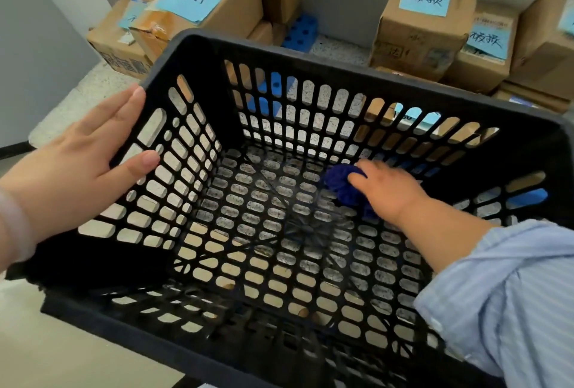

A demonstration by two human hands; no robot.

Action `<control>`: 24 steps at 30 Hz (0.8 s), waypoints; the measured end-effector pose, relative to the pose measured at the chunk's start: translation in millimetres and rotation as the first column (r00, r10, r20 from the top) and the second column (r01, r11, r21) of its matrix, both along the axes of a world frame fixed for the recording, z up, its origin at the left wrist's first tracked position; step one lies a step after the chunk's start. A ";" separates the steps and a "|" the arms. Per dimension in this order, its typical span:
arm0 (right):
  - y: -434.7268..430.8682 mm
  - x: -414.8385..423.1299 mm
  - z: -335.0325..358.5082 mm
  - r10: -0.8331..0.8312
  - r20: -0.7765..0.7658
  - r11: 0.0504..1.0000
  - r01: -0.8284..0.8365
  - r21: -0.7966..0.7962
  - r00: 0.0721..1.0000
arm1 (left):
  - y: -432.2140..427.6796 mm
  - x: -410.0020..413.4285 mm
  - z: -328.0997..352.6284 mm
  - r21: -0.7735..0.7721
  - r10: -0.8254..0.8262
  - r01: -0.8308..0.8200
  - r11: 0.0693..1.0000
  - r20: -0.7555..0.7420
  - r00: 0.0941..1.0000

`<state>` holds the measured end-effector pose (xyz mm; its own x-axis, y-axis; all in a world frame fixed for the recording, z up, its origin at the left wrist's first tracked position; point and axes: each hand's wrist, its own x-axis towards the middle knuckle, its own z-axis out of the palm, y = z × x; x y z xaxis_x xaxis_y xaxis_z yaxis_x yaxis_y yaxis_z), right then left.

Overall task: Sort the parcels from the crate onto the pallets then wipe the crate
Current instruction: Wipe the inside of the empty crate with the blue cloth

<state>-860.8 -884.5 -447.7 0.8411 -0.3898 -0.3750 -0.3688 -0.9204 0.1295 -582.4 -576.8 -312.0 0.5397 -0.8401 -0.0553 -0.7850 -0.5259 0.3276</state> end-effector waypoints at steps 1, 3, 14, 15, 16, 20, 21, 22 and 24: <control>1.6 -4.6 -2.1 -0.054 -0.020 0.998 0.054 0.009 0.998 | 0.6 1.8 -2.2 -0.005 0.003 -0.003 1.000 0.004 1.000; 10.7 -8.8 -5.5 -0.195 -0.015 0.979 0.196 0.053 0.981 | 1.0 3.6 -5.3 -0.012 0.007 -0.007 1.000 0.006 1.000; 84.5 -43.0 26.9 -0.040 -0.481 0.925 0.215 0.313 0.876 | 3.0 6.9 -10.8 -0.033 -0.019 0.018 0.999 -0.021 1.000; 88.8 -46.1 27.6 -0.019 -0.537 0.916 0.229 0.328 0.844 | 3.3 7.5 -12.4 -0.036 -0.024 0.024 0.999 -0.013 1.000; 92.4 -49.0 29.9 -0.007 -0.577 0.909 0.246 0.338 0.817 | 3.3 8.4 -14.0 -0.041 -0.025 0.024 0.999 -0.013 1.000; 100.2 -59.1 38.8 0.056 -0.746 0.874 0.328 0.358 0.664 | 3.3 13.8 -20.4 -0.075 -0.013 0.009 0.997 -0.047 0.999; 100.4 -61.4 39.9 0.064 -0.766 0.872 0.337 0.355 0.640 | 3.4 14.6 -22.3 -0.087 -0.018 0.012 0.996 -0.058 0.998; 98.9 -62.4 42.2 0.049 -0.768 0.873 0.346 0.343 0.639 | 3.8 15.6 -23.5 -0.103 -0.020 0.013 0.995 -0.070 0.997; 88.1 -60.0 47.5 -0.065 -0.717 0.860 0.403 0.312 0.695 | 4.3 17.1 -24.9 -0.120 -0.021 0.011 0.993 -0.086 0.996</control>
